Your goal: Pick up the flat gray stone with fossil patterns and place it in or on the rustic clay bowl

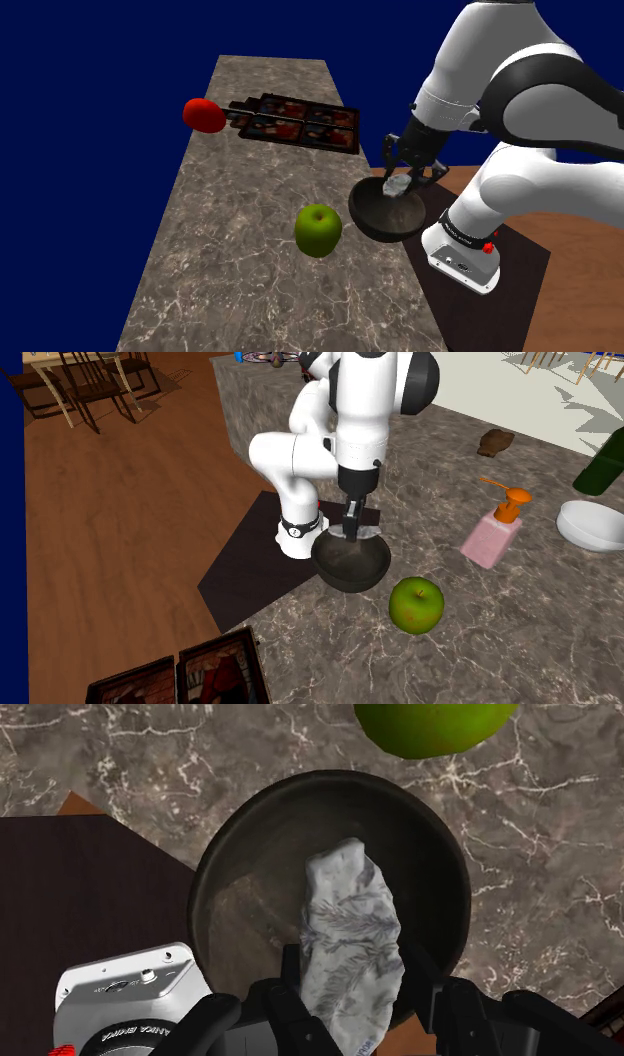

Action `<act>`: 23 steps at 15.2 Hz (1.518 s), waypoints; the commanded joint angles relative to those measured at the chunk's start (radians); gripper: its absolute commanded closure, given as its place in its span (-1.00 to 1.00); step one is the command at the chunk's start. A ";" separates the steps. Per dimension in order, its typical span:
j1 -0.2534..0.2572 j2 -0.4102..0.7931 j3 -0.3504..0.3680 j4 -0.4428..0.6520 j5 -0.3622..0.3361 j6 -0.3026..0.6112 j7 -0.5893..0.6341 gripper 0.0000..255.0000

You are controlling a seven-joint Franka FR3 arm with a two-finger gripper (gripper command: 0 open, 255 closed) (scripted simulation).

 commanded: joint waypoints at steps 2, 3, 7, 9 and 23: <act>0.017 -0.005 0.029 -0.040 0.030 0.033 -0.001 1.00; 0.022 -0.005 0.039 -0.052 0.040 0.044 -0.001 1.00; 0.045 0.000 0.084 -0.099 0.085 0.091 -0.001 1.00; 0.057 0.006 0.107 -0.121 0.110 0.116 -0.001 1.00; 0.060 0.008 0.113 -0.126 0.116 0.123 -0.001 -1.00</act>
